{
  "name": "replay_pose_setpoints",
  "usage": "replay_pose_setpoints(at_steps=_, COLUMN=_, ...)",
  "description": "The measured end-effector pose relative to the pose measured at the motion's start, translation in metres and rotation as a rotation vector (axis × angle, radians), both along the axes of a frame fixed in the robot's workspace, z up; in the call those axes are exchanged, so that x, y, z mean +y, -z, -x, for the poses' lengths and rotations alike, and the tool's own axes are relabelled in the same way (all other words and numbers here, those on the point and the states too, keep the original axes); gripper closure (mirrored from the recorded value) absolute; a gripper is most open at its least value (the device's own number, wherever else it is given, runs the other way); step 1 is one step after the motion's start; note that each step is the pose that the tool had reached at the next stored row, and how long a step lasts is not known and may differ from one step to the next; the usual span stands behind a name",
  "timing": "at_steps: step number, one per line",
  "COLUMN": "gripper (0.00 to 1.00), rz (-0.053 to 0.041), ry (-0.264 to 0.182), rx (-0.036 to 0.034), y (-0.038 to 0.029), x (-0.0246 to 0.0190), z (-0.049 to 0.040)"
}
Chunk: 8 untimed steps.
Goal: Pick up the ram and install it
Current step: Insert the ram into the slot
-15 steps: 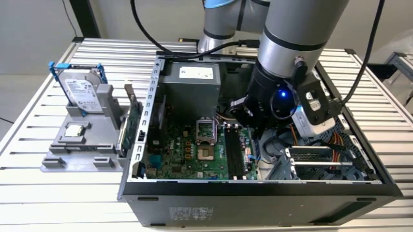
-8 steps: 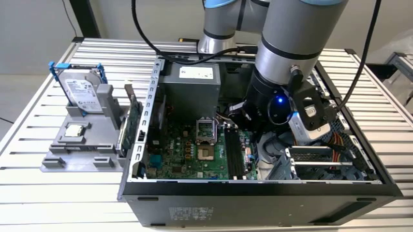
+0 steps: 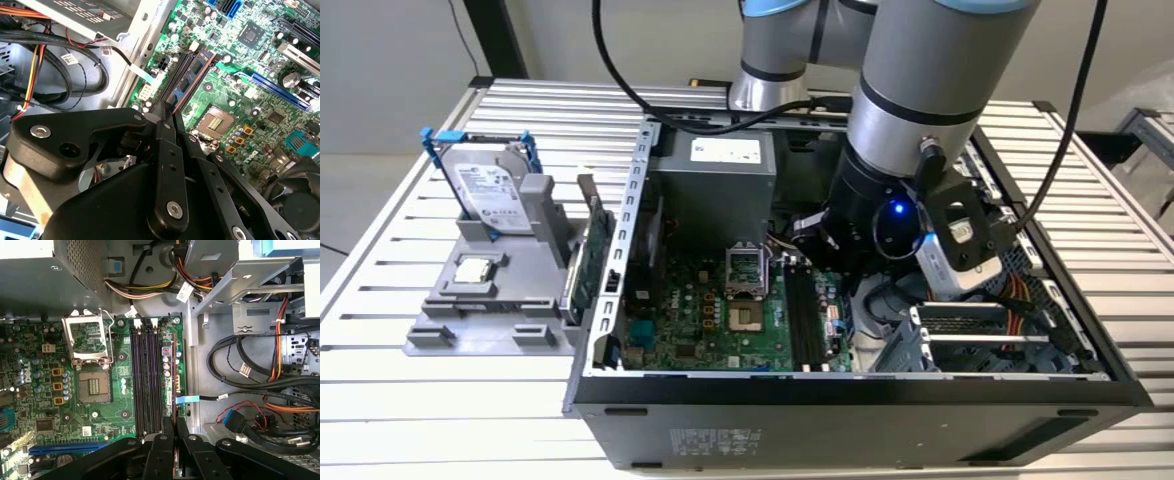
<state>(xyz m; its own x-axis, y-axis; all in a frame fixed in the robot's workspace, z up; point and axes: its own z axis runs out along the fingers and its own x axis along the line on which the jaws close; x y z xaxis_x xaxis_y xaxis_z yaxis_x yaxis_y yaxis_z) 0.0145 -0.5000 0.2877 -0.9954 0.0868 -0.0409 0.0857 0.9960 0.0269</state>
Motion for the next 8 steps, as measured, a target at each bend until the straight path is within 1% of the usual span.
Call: replay_pose_setpoints(at_steps=8, gripper=1.0, rz=0.0001, ry=0.0, rx=0.0, y=0.0061, x=0.0, z=0.0)
